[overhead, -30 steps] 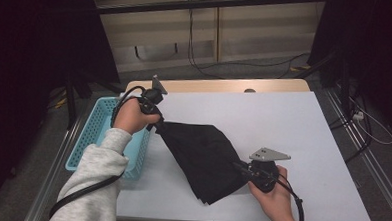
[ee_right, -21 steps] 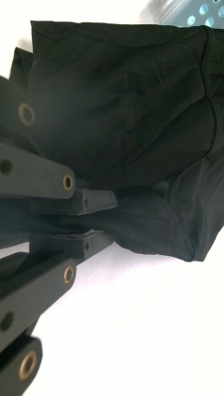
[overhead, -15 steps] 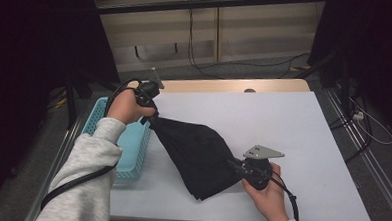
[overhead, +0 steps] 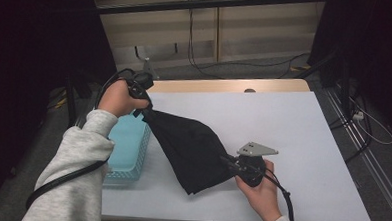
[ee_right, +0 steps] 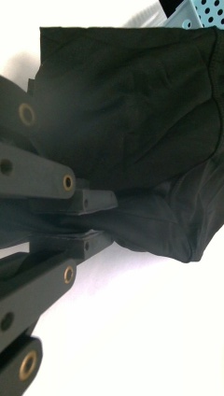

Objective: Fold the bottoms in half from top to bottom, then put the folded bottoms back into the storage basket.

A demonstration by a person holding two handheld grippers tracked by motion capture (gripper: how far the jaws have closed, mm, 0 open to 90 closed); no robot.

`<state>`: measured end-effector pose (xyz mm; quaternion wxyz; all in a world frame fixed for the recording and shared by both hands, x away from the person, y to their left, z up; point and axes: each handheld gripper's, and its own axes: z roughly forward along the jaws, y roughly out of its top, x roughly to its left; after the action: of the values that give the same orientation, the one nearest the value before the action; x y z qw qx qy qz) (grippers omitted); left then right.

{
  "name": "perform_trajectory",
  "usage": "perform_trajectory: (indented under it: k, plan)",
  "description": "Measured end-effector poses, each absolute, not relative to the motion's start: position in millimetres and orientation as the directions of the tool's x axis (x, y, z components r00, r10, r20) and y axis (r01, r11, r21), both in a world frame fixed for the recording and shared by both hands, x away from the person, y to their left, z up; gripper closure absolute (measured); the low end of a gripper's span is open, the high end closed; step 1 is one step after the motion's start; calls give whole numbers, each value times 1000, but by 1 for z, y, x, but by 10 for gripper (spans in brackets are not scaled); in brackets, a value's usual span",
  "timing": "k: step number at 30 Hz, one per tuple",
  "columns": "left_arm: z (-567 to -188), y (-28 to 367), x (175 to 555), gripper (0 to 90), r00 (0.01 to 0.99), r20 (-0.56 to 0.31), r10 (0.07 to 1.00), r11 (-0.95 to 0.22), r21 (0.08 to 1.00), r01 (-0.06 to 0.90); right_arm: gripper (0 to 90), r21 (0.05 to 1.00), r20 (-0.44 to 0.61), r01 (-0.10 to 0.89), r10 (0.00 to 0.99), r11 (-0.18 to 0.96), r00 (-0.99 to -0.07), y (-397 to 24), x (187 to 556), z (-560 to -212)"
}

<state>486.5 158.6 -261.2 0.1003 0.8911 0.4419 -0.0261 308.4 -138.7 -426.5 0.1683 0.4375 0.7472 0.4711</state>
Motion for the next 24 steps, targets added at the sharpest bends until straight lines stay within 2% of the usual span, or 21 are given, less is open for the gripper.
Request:
perform_trajectory:
  k: [24]
  plan:
    - [-227,177,492,851,581,-82,810,-566,152,810,822,901,156,414,791,131,-591,-122,316,-406]
